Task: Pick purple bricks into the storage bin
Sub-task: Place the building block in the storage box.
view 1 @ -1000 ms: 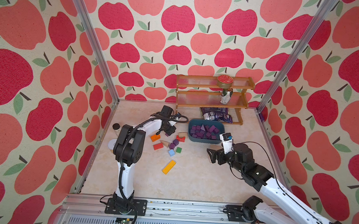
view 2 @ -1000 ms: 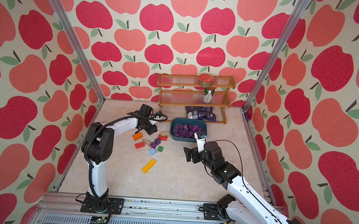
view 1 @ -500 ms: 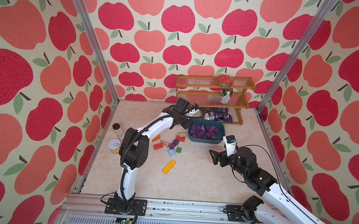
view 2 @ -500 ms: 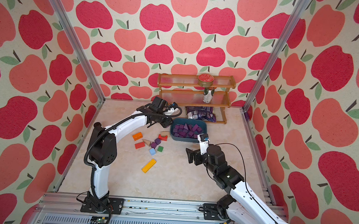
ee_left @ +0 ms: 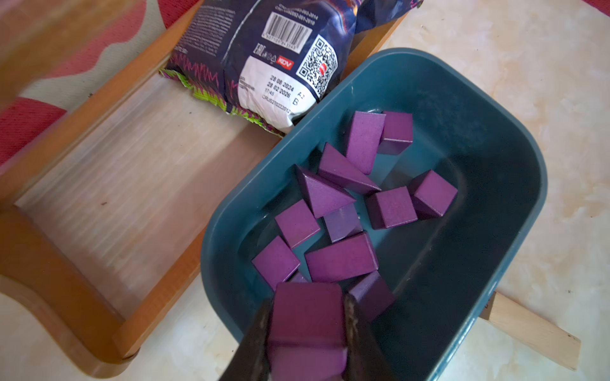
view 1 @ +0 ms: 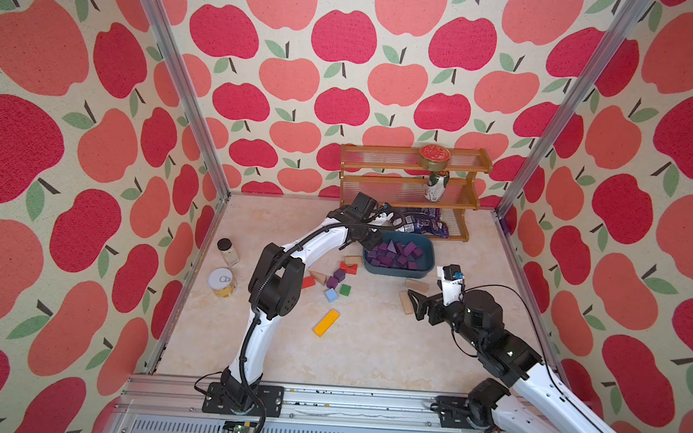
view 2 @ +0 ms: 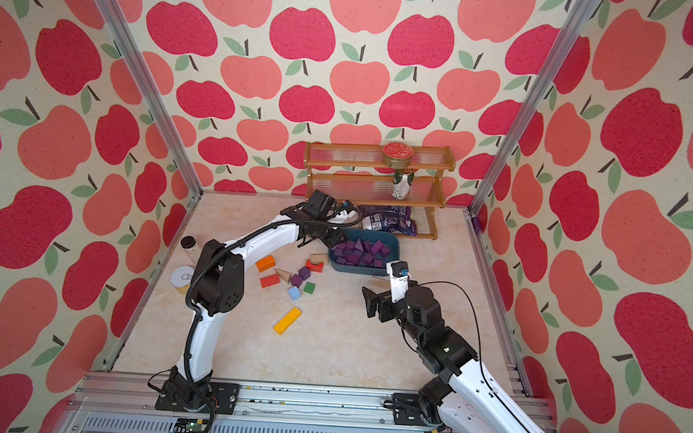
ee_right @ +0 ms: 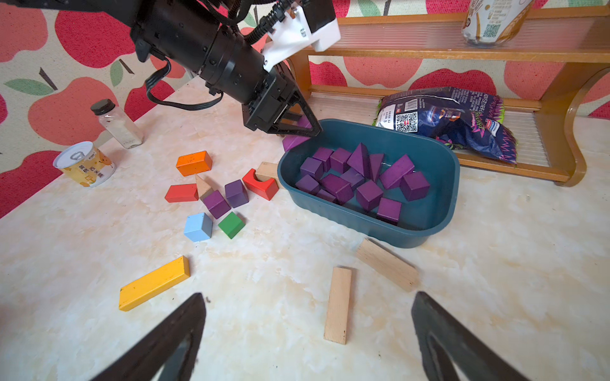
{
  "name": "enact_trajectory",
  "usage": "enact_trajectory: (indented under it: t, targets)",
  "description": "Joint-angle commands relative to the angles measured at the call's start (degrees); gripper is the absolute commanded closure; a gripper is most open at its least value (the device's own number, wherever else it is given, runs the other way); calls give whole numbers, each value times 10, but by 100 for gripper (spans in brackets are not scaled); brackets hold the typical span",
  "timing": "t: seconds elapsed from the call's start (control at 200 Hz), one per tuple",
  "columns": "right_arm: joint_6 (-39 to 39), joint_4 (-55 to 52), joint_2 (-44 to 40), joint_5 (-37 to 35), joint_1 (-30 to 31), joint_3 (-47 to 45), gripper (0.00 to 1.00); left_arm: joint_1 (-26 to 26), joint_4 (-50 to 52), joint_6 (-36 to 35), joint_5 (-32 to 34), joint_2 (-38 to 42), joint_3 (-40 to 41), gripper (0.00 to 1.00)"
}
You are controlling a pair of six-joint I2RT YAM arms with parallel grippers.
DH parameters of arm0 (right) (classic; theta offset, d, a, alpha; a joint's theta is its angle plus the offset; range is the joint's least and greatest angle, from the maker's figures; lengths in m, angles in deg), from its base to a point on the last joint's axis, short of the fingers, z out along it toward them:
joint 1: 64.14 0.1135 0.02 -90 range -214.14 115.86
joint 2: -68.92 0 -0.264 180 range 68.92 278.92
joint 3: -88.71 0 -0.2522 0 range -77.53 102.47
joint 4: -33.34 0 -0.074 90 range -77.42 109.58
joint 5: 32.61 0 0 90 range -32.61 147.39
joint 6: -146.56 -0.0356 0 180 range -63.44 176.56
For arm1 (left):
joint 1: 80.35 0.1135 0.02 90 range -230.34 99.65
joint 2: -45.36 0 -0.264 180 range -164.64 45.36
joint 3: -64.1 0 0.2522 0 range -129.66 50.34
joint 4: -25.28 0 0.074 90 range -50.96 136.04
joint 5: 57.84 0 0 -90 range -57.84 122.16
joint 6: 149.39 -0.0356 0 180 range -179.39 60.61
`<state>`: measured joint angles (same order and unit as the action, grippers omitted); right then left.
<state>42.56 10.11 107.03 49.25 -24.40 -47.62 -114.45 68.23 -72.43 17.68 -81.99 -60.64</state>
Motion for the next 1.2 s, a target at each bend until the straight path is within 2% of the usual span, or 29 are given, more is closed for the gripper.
enact_trajectory:
  t: [0.0, 0.115, 0.195, 0.25, 0.305, 0.385, 0.45, 0.595, 0.63, 0.665, 0.685, 0.95, 1.195]
  targets:
    - [-5, -12, -8, -10, -1, -10, 1, -9, 6, 13, -13, -11, -36, 78]
    - [-6, -13, -6, -8, -1, -10, 1, -11, 6, 20, -15, -27, -50, 77]
    - [-7, -16, -5, -8, -1, -11, 1, -12, 12, 23, -14, -40, -66, 72]
    - [-8, -16, -5, -10, -1, -10, 1, -12, 13, 25, -6, -46, -74, 64]
    - [-8, -18, -7, -11, -2, -13, 1, -13, 10, 26, 6, -49, -76, 50]
    - [-6, -15, -12, -10, -2, -16, 1, -14, 10, 24, 8, -51, -79, 42]
    - [-10, -14, -17, -13, -2, -21, 1, -15, 12, 24, 11, -52, -81, 32]
    - [-13, -13, -25, -23, -2, -28, 1, -18, 3, 23, 20, -40, -70, 28]
    - [-13, -13, -27, -24, -3, -30, 1, -19, -1, 24, 23, -34, -64, 22]
    - [-14, -11, -26, -26, -2, -31, 1, -20, -8, 25, 30, -27, -58, 11]
    - [-15, -10, -27, -26, -3, -32, 1, -21, -13, 26, 34, -22, -52, 0]
    - [-9, -22, -23, -8, -5, -25, 1, -26, -119, 54, 74, 78, 66, 1]
    - [-28, -32, -31, 3, -17, -21, 1, -26, -238, 80, 119, 228, 243, 1]
